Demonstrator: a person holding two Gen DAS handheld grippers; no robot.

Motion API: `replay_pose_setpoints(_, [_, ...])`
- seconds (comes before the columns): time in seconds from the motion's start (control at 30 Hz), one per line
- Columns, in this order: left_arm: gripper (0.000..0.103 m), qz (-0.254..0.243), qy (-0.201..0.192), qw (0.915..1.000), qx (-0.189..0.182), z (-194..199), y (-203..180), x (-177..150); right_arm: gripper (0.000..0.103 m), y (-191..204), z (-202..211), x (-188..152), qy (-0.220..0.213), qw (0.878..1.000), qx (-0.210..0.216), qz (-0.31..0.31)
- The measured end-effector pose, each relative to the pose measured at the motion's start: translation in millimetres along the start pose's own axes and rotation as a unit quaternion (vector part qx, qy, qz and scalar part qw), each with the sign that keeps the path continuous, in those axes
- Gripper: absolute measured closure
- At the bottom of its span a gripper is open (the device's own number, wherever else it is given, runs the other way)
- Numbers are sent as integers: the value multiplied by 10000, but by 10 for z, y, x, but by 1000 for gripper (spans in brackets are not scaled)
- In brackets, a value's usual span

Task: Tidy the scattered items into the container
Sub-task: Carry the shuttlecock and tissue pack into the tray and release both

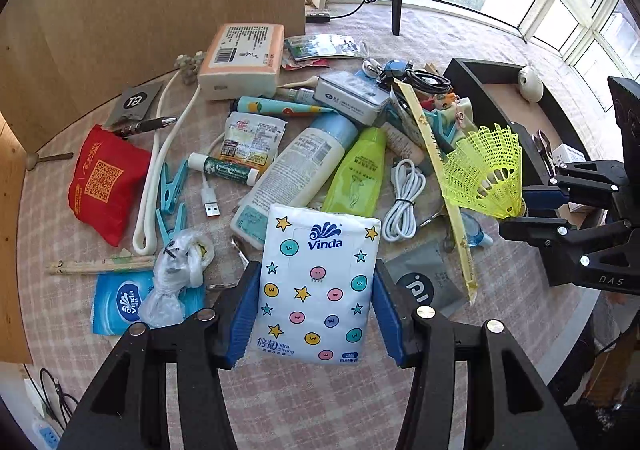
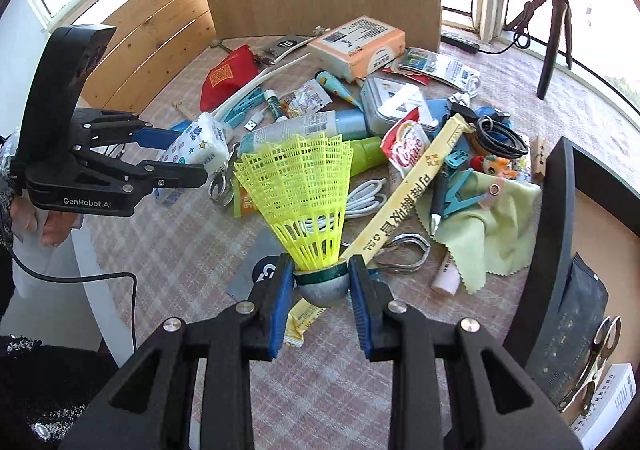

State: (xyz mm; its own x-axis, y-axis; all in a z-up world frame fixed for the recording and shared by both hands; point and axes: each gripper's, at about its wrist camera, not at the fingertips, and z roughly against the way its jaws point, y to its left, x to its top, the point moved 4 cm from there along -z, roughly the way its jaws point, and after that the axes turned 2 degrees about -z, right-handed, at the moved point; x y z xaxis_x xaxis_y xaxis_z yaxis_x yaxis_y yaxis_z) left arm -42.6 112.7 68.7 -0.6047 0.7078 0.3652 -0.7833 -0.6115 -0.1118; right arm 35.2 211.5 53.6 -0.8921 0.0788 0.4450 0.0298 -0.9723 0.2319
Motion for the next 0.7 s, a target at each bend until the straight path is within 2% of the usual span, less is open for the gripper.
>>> replay_pose_setpoints(0.17, [52, -249, -221, 9990, -292, -81, -584, 561, 76, -673, 382, 14, -313, 9955, -515, -735])
replay_pose_setpoints(0.3, [52, -461, -427, 9966, -535, -108, -1193, 971, 76, -1269, 746, -64, -554, 9839, -929, -1422])
replay_pose_setpoints(0.47, [52, -973, -588, 9903, -794, -87, -2032, 1368, 76, -1936, 1225, -278, -798, 9628, -1456, -2130])
replay_pose_setpoints(0.7, [52, -1620, -690, 9791, -1023, -85, -2978, 1605, 76, -2676, 1679, -614, -959, 9275, -2043, -2981])
